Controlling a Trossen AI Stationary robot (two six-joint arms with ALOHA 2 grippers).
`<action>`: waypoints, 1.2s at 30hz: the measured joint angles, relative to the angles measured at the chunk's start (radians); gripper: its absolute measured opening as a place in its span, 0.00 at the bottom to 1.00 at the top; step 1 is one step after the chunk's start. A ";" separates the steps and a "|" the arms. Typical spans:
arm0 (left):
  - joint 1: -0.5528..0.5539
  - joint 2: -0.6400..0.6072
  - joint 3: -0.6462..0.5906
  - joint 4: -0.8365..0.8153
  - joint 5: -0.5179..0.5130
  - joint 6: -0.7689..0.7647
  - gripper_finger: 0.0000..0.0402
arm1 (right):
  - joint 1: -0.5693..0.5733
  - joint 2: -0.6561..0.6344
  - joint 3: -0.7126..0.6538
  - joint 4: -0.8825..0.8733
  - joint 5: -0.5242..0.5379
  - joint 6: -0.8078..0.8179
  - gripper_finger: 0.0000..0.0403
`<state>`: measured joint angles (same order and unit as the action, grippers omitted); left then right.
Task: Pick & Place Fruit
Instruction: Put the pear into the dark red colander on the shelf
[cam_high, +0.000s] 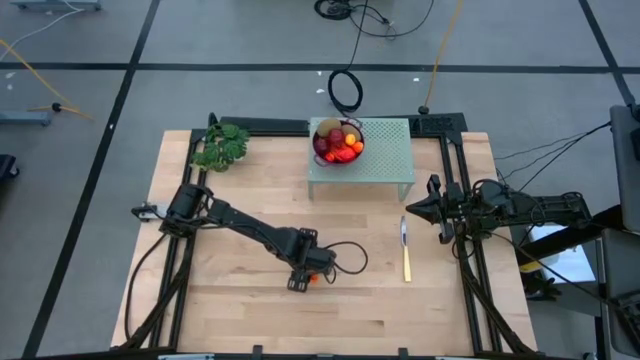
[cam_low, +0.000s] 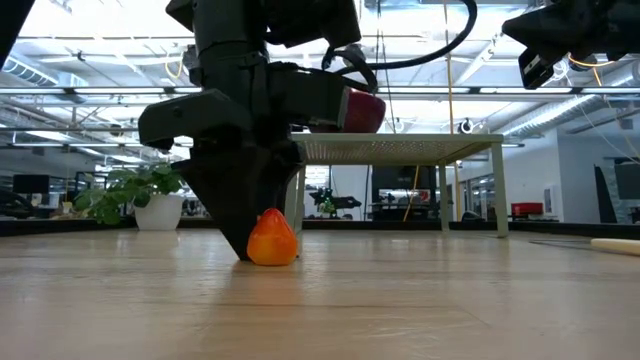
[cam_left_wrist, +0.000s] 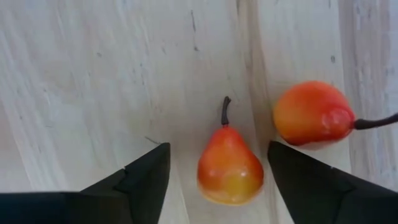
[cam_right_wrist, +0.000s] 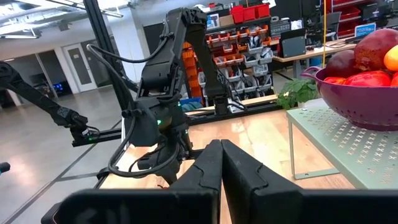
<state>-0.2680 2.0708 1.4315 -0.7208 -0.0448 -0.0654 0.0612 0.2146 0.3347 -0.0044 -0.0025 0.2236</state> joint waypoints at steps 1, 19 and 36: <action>0.000 0.000 0.000 0.000 0.000 -0.001 0.65 | 0.000 0.000 0.000 0.000 0.000 0.000 0.00; -0.001 0.001 -0.001 -0.011 0.022 -0.024 0.37 | 0.000 0.000 0.000 0.000 0.000 0.000 0.00; 0.054 -0.178 -0.004 -0.142 -0.144 -0.018 0.35 | 0.000 0.000 0.000 -0.002 0.000 0.000 0.00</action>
<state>-0.2143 1.8931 1.4277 -0.8630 -0.1892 -0.0834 0.0612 0.2146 0.3347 -0.0063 -0.0021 0.2237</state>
